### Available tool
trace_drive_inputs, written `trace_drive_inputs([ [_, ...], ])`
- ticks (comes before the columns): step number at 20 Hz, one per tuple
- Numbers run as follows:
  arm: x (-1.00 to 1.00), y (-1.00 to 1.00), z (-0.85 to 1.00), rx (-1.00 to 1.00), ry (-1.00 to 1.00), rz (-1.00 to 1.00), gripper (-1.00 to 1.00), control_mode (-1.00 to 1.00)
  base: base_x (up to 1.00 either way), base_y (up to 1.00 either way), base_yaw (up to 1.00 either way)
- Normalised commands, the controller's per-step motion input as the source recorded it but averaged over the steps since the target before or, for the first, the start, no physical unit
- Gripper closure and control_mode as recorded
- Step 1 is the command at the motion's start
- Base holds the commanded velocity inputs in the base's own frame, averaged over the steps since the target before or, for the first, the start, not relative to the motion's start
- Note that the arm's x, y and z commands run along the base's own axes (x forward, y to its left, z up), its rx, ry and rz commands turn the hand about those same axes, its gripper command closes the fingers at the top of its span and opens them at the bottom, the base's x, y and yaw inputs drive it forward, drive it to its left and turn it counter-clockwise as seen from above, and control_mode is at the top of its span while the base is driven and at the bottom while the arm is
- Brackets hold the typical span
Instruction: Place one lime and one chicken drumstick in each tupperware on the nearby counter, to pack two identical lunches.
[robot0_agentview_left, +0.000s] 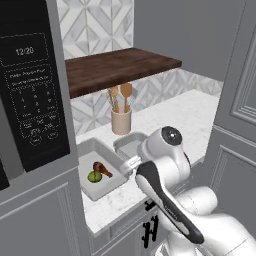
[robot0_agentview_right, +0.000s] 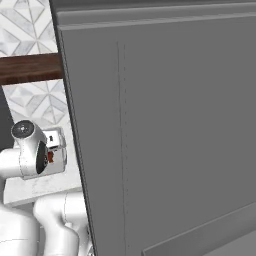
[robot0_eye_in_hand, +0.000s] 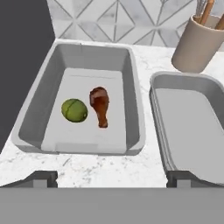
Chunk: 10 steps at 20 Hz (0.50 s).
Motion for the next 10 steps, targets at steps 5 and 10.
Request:
trace_drive_inputs([
  [5, -0.44, -0.55, 0.82, 0.04, 0.00, -0.40, -1.00, -1.00, 0.00, 0.00, 0.00],
  [10, -0.43, -0.59, 0.61, 0.04, 0.01, -0.24, -1.00, -1.00, 0.00, 0.00, 0.00],
])
